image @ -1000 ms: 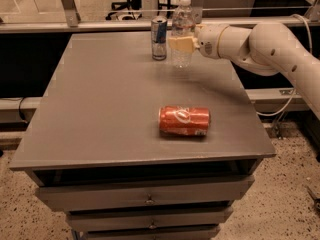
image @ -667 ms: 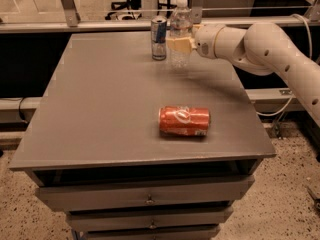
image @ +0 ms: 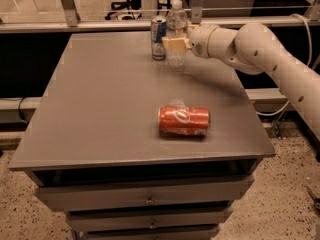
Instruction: Move water bottle near redbull can
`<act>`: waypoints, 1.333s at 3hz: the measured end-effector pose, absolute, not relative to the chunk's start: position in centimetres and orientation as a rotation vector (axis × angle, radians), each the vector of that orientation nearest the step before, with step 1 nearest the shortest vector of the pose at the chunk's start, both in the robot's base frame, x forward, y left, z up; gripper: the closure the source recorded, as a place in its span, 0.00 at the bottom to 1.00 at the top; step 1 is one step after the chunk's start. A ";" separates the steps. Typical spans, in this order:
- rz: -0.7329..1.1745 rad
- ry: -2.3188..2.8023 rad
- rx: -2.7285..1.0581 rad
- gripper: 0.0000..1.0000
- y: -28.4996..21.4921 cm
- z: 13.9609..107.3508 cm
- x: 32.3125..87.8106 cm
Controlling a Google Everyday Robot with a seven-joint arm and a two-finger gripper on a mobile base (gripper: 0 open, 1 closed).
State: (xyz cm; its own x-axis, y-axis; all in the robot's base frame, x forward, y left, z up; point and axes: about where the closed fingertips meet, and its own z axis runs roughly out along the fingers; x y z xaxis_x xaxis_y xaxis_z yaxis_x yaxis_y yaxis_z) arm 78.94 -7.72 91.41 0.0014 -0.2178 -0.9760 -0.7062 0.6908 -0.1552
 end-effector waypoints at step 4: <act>0.461 1.551 -0.820 0.00 -7.1 89.9 79.2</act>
Offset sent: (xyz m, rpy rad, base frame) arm 0.0132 0.0071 -0.0177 -0.0015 -0.0166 0.0015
